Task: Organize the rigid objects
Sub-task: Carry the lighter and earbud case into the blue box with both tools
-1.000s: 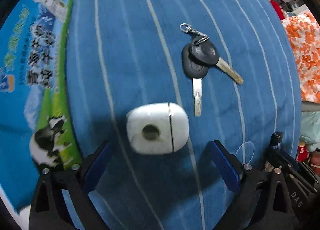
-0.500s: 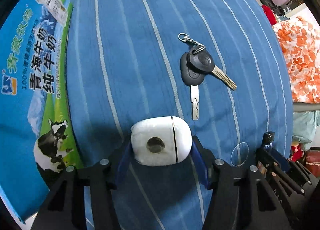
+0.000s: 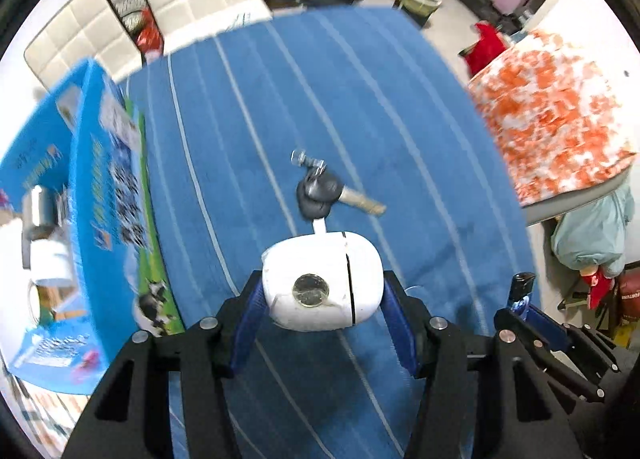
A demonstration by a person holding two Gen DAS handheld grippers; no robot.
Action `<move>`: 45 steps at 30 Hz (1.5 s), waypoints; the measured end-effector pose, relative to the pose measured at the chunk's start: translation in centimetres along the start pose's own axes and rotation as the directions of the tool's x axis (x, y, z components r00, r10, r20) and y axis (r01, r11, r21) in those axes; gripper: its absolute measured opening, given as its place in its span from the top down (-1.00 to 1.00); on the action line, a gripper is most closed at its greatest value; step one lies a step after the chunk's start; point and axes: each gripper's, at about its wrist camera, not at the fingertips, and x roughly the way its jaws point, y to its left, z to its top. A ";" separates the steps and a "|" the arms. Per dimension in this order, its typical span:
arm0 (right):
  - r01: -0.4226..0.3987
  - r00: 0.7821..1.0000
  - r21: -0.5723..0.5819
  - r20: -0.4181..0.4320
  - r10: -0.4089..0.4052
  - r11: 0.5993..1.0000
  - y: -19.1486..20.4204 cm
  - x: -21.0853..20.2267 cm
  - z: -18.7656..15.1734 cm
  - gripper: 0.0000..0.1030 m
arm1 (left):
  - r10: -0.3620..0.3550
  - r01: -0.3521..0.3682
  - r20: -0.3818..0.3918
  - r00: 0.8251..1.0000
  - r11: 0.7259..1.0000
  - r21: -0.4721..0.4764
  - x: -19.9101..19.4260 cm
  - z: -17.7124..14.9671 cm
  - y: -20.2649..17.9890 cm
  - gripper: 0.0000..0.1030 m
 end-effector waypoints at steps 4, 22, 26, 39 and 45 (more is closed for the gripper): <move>-0.027 0.998 -0.021 0.056 0.028 0.999 1.2 -3.9 0.3 0.47 | -0.014 0.014 0.087 0.996 1.000 0.005 -4.3 0.9 0.9 -0.05; -0.161 0.930 -0.315 0.270 0.251 0.935 20.0 -20.1 -0.2 0.47 | 0.124 -0.050 0.388 0.913 0.980 -0.194 -21.9 -4.1 15.1 -0.05; -0.163 0.908 -0.404 0.294 0.297 0.900 25.2 -22.9 -1.5 0.47 | 0.183 -0.075 0.419 0.889 0.962 -0.261 -25.0 -6.3 18.7 -0.05; -0.157 0.885 -0.510 0.308 0.350 0.846 35.8 -26.5 -5.2 0.47 | 0.241 -0.073 0.448 0.861 0.930 -0.360 -28.5 -11.0 25.7 -0.05; -0.208 0.897 -0.490 0.250 0.365 0.846 37.4 -23.8 -4.5 0.47 | 0.201 -0.040 0.398 0.895 0.925 -0.377 -26.0 -11.0 28.7 -0.05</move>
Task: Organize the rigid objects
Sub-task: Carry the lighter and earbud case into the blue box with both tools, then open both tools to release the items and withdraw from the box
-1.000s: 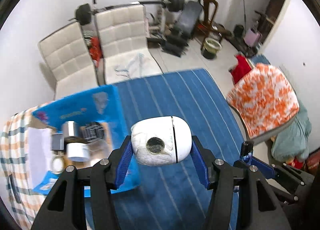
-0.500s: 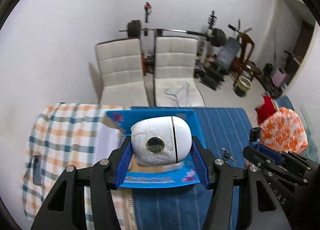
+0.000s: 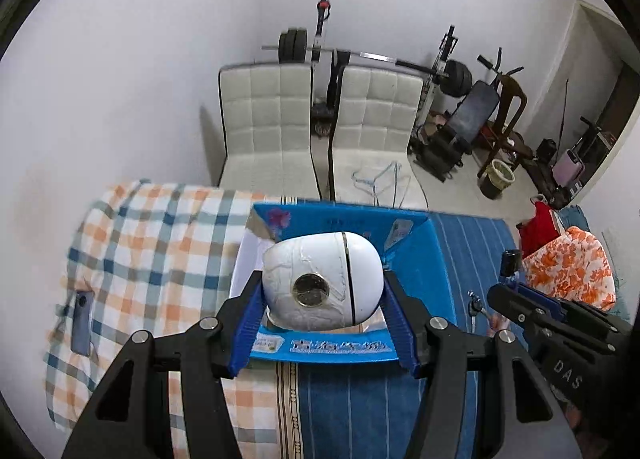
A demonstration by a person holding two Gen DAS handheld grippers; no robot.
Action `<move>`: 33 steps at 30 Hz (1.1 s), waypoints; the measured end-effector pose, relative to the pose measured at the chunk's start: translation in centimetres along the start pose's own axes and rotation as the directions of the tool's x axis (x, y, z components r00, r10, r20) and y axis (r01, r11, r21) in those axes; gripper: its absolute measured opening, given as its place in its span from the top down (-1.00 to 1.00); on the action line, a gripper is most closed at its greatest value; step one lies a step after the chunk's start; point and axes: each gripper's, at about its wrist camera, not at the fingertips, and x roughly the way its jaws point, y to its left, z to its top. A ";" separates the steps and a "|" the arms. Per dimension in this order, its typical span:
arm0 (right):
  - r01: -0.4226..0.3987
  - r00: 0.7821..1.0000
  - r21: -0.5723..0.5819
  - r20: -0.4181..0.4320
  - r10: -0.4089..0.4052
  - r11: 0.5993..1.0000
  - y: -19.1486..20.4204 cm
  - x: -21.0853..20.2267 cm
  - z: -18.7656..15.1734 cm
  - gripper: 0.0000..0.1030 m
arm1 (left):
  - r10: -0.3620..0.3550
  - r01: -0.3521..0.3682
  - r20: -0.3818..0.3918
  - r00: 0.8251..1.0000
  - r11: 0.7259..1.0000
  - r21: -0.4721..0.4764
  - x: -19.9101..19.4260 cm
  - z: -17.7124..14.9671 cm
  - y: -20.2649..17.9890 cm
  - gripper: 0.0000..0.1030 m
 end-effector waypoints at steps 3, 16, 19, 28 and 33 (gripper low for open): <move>-0.072 0.994 0.062 -0.076 0.076 0.996 -0.9 4.5 0.1 0.47 | -0.046 0.043 -0.089 0.995 0.998 -0.036 3.8 -0.3 1.6 -0.05; -0.009 0.930 0.174 -0.360 0.072 0.985 -4.9 23.6 -4.4 0.47 | -0.123 0.103 -0.493 0.861 0.992 -0.068 22.0 -5.9 1.7 -0.05; 0.028 0.921 0.146 -0.389 0.031 0.989 -5.4 25.0 -5.3 0.47 | -0.118 0.100 -0.526 0.842 0.993 -0.062 23.5 -6.7 1.8 -0.05; 0.039 0.896 0.094 -0.443 0.007 0.995 -5.8 26.3 -5.2 0.46 | -0.074 0.053 -0.594 0.801 0.997 -0.052 24.6 -7.7 1.4 -0.06; 0.031 0.887 0.114 -0.462 0.025 0.993 -6.5 26.0 -5.6 0.39 | -0.049 0.031 -0.546 0.837 0.999 -0.043 22.6 -7.1 1.1 -0.70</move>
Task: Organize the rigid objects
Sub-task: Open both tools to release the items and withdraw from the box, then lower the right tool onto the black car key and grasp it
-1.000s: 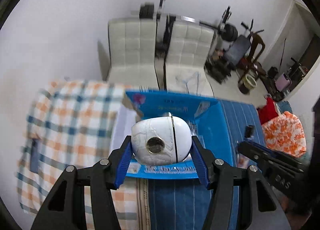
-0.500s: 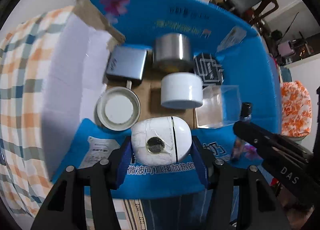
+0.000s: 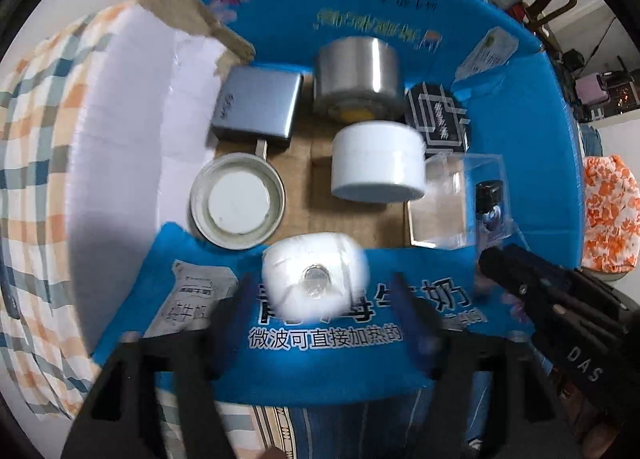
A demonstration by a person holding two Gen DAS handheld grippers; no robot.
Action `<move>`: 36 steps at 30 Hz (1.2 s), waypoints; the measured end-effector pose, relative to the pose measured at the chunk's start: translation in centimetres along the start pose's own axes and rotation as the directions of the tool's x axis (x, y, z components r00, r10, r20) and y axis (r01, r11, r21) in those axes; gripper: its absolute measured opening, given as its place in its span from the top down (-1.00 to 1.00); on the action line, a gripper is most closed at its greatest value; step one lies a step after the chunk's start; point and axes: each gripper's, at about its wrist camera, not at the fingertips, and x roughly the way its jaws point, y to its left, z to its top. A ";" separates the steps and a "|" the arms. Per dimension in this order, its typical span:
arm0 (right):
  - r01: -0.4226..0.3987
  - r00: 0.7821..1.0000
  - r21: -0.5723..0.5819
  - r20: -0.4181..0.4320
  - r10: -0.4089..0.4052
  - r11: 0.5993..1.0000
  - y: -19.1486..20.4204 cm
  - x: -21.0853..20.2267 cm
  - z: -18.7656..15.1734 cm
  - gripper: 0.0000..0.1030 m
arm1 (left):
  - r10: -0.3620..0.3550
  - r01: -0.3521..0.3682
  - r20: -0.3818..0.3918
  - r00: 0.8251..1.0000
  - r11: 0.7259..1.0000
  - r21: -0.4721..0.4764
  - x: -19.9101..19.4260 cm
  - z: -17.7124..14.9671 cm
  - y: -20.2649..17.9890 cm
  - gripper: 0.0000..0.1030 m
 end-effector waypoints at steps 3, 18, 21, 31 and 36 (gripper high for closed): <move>0.006 1.000 -0.018 0.025 -0.005 1.000 -0.2 -1.3 -0.3 0.11 | 0.021 -0.022 0.064 0.998 1.000 0.005 -2.1 -0.1 -0.5 -0.89; 0.151 0.947 0.020 0.283 -0.150 0.988 -5.4 -14.0 -1.2 -0.78 | 0.049 -0.075 0.302 0.952 0.994 0.077 -11.8 -0.2 -6.5 -1.00; 0.134 0.945 0.041 0.297 -0.140 0.990 -6.6 -15.7 -1.4 -0.78 | 0.039 -0.076 0.329 0.944 0.992 0.101 -12.9 -0.3 -8.1 -1.00; 0.192 0.931 0.180 0.277 -0.238 0.965 -16.0 -16.9 -0.5 -0.78 | 0.077 -0.121 0.324 0.943 0.986 0.118 -8.6 2.3 -12.7 -1.00; 0.265 0.937 0.203 0.175 -0.302 0.943 -21.8 -13.1 1.2 -0.78 | 0.059 -0.083 0.244 0.968 0.992 0.090 -4.5 3.8 -14.1 -1.00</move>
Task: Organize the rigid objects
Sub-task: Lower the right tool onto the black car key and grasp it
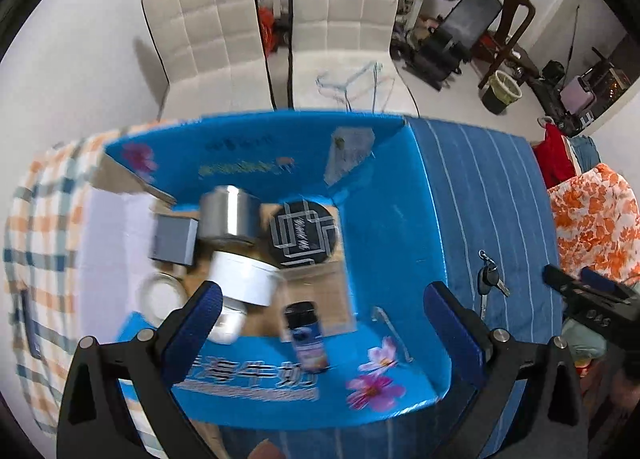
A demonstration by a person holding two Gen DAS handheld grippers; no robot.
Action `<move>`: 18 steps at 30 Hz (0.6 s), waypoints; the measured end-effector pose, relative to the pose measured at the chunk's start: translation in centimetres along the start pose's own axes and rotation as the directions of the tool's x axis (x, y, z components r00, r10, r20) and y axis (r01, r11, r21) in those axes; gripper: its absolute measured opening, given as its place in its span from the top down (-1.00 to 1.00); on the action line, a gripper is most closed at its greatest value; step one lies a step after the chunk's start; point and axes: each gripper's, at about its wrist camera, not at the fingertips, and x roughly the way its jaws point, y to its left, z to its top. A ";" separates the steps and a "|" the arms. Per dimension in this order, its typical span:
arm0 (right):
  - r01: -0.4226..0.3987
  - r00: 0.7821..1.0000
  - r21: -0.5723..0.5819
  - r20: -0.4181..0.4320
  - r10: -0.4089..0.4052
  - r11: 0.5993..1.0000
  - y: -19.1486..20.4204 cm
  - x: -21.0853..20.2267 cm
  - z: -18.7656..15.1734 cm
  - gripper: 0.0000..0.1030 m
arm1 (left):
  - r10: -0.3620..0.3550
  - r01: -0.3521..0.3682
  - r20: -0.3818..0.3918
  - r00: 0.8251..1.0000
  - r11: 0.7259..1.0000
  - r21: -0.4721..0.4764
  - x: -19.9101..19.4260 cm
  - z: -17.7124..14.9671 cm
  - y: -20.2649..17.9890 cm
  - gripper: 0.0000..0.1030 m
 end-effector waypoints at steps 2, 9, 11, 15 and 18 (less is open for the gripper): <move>-0.016 0.998 -0.009 -0.057 0.016 1.000 -0.7 3.0 0.4 -0.78 | 0.002 -0.002 -0.029 1.000 1.000 0.004 1.6 0.1 -0.9 -1.00; -0.039 0.977 -0.054 -0.211 0.026 0.998 0.0 11.9 1.1 -0.78 | 0.027 -0.025 -0.106 0.994 1.000 0.015 5.8 0.1 -2.2 -1.00; -0.028 0.970 -0.086 -0.243 0.006 0.996 0.4 13.8 1.0 -0.78 | 0.032 -0.030 -0.121 0.992 0.999 0.019 6.4 0.1 -2.4 -1.00; -0.019 0.968 -0.088 -0.250 -0.003 0.996 0.5 16.1 0.9 -0.61 | 0.047 -0.044 -0.126 0.991 0.999 0.023 6.7 0.0 -2.5 -1.00; -0.015 0.973 -0.081 -0.229 -0.004 0.997 0.8 15.4 1.1 0.15 | 0.042 -0.039 -0.134 0.990 0.999 0.022 6.6 -0.2 -2.4 -1.00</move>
